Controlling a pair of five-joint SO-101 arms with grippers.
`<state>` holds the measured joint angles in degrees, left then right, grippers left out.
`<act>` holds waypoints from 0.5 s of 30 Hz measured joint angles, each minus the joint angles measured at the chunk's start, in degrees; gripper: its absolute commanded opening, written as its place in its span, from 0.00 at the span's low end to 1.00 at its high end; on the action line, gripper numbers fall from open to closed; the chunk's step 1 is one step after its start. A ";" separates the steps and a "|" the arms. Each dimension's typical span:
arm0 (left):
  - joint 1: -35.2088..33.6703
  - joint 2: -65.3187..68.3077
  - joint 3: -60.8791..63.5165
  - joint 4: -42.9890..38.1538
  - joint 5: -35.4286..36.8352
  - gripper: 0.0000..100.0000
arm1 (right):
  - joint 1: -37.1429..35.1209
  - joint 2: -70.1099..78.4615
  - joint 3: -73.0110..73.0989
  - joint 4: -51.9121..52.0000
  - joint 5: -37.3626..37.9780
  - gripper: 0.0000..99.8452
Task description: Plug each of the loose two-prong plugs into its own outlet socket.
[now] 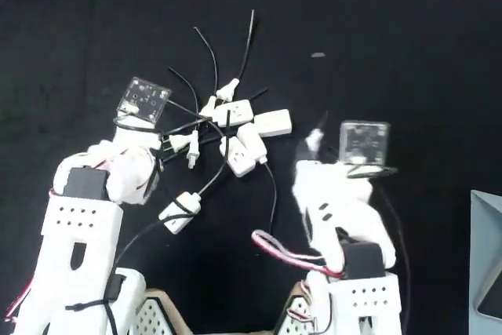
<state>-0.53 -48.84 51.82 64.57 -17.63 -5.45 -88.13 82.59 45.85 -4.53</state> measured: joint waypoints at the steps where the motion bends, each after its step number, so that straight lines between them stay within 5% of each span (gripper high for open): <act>1: 0.00 0.00 0.00 -0.44 0.18 0.03 | -2.29 0.00 -0.44 -0.35 1.93 0.01; 15: 2.55 -16.09 8.00 -13.89 14.77 0.03 | -29.19 0.00 -16.18 15.47 6.07 0.01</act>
<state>2.02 -64.92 59.82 50.68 -2.86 -34.64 -88.13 66.42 61.32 1.54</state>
